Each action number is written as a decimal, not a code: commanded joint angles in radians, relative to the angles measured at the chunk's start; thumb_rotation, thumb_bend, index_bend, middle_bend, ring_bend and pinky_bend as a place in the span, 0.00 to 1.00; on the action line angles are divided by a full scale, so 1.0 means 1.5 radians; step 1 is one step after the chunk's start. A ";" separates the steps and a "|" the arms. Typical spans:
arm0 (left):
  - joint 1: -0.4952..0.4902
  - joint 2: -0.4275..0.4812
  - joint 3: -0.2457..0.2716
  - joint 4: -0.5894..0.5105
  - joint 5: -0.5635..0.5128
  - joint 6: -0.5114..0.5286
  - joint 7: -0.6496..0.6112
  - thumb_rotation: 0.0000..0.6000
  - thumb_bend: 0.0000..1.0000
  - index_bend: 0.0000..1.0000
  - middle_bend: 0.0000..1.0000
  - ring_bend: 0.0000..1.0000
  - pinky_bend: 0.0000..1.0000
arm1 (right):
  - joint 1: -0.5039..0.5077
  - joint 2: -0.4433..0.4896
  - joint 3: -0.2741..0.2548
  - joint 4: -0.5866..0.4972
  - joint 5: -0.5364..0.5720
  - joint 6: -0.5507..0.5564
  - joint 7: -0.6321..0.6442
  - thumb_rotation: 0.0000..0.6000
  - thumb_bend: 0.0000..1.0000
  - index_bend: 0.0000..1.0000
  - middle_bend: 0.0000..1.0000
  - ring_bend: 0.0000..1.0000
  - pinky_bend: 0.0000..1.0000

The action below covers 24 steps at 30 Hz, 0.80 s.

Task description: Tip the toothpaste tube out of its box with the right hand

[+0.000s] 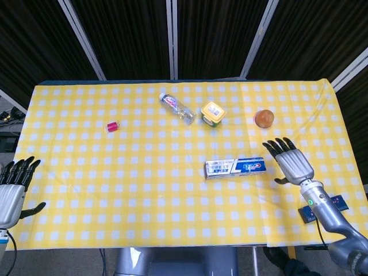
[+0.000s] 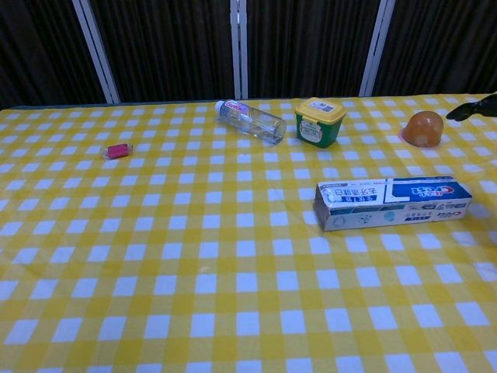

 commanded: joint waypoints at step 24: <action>-0.012 -0.005 -0.004 0.009 -0.027 -0.017 -0.004 1.00 0.00 0.00 0.00 0.00 0.00 | 0.087 -0.173 -0.018 0.099 0.061 -0.061 -0.006 1.00 0.10 0.35 0.36 0.32 0.36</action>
